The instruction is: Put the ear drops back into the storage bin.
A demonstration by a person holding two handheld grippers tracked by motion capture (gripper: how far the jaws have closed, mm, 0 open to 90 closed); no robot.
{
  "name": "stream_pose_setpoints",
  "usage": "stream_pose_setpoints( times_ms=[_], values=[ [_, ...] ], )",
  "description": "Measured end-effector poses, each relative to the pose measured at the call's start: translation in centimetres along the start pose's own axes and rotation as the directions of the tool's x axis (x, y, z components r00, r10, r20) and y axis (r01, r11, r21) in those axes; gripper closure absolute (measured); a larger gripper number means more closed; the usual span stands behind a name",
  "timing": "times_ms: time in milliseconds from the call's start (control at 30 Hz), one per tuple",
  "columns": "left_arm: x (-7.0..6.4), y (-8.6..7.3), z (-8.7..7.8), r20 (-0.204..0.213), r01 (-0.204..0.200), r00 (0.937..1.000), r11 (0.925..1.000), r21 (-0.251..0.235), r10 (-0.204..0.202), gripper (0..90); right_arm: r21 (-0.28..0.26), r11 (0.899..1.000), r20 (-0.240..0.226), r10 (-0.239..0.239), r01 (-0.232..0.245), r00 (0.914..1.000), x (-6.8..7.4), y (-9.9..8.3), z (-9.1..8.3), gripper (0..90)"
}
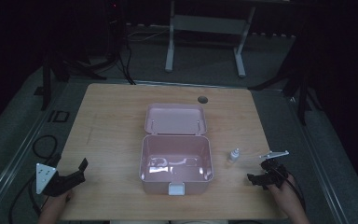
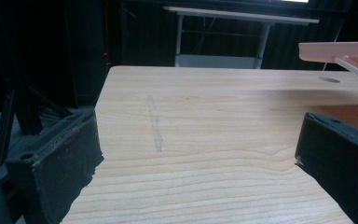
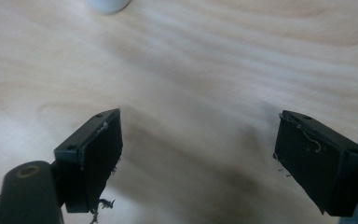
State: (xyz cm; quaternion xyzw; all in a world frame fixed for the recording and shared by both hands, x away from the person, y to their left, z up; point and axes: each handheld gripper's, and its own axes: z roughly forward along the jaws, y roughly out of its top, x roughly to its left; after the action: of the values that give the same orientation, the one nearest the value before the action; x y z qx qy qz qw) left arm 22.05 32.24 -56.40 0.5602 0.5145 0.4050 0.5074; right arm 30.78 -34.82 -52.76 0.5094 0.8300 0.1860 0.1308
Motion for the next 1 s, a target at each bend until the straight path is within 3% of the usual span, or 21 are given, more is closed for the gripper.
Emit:
stream_pose_setpoints(
  times_ms=[67,100,167,233,267,433,467,533,667,700,733,867,1000],
  values=[
    [0.0,0.0,0.0,0.000,0.000,1.0000,1.0000,-0.001,0.000,0.4,0.050,0.998,-0.014,-0.022,0.023,0.9997,0.1,0.1,-0.1,14.8],
    [0.0,0.0,0.0,0.000,0.000,1.0000,1.0000,-0.001,0.000,0.4,0.050,0.998,-0.014,-0.022,0.023,0.9997,0.1,0.1,-0.1,14.8],
    [0.0,0.0,0.0,-0.001,0.001,1.0000,1.0000,0.000,-0.001,0.4,0.118,0.991,-0.029,-0.051,0.054,0.9983,0.4,0.3,-0.3,14.7],
    [0.0,0.0,0.0,-0.001,0.001,1.0000,1.0000,0.000,-0.001,0.4,0.131,0.989,-0.037,-0.059,0.063,0.9976,0.4,0.3,-0.3,14.7],
    [0.0,0.0,0.0,-0.001,0.000,1.0000,1.0000,-0.001,0.000,0.4,0.172,0.982,-0.041,-0.074,0.080,0.9964,0.5,0.5,-0.5,14.7],
    [0.0,0.0,0.0,-0.002,0.000,1.0000,1.0000,-0.001,0.000,0.4,0.222,0.969,-0.051,-0.099,0.108,0.9938,0.5,0.8,-1.0,14.7],
    [0.0,0.0,0.0,-0.003,0.002,1.0000,1.0000,0.000,-0.002,0.4,0.260,0.957,-0.050,-0.117,0.126,0.9919,0.4,1.0,-1.3,14.7],
    [0.0,0.0,0.0,-0.003,0.000,1.0000,1.0000,0.000,0.000,0.4,0.277,0.952,-0.049,-0.124,0.133,0.9911,0.4,1.1,-1.4,14.7],
    [0.0,0.0,0.0,-0.003,0.001,1.0000,1.0000,0.001,-0.001,0.4,0.386,0.901,-0.084,-0.179,0.198,0.9802,0.5,1.7,-1.9,15.0],
    [0.0,0.0,0.0,-0.003,0.001,1.0000,1.0000,0.001,-0.001,0.4,0.386,0.901,-0.084,-0.179,0.198,0.9802,0.5,1.7,-1.9,15.0],
    [0.0,0.0,0.0,-0.003,0.001,1.0000,1.0000,0.001,-0.001,0.4,0.430,0.873,-0.098,-0.208,0.230,0.9731,0.8,1.8,-1.9,15.1],
    [0.0,0.0,0.0,-0.003,0.001,1.0000,1.0000,0.000,-0.001,0.4,0.471,0.842,-0.142,-0.222,0.264,0.9645,1.3,2.0,-1.8,15.1],
    [0.0,0.0,0.0,-0.003,0.003,1.0000,1.0000,0.001,-0.003,0.4,0.482,0.832,-0.164,-0.221,0.273,0.9615,1.5,2.2,-1.5,15.1]
  ],
)
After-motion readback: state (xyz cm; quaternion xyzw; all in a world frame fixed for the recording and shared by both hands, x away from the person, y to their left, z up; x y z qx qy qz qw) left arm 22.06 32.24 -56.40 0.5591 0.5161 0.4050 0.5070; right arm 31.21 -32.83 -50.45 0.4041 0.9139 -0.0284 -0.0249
